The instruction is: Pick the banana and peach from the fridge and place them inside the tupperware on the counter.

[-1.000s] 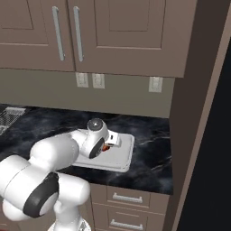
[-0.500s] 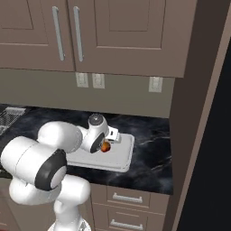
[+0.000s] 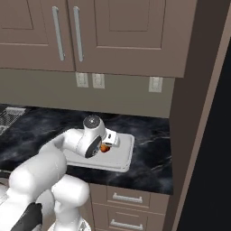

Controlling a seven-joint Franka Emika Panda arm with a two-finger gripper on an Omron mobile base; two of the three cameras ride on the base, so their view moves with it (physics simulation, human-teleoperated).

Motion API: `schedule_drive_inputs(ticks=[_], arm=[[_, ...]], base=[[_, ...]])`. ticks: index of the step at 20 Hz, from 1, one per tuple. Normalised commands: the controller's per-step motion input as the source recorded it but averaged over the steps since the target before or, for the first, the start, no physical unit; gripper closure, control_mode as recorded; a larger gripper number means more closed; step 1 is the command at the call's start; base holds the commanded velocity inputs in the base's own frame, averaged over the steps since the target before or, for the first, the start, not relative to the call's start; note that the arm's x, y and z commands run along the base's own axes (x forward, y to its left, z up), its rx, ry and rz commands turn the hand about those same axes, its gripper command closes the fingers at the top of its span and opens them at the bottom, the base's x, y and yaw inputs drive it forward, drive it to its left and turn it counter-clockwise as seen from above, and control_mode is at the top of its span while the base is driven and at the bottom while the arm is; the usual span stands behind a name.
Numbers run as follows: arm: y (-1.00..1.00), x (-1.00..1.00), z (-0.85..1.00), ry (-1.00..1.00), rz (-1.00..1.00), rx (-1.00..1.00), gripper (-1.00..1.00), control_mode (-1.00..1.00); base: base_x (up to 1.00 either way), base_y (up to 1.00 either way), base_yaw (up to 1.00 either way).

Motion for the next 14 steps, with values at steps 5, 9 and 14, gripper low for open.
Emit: schedule_drive_inputs(ticks=[5, 9, 14], arm=[[-0.01, -0.95, 0.98, -0.03, 0.00, 0.00, -1.00, -1.00], [0.25, -0.67, 1.00, -0.04, 0.00, -0.05, -1.00, -1.00], [0.58, -0.46, 0.99, -0.03, 0.00, -0.14, -1.00, -1.00]], base=[[0.00, 0.00, 0.00], [0.00, 0.00, 0.00], [0.00, 0.00, 0.00]])
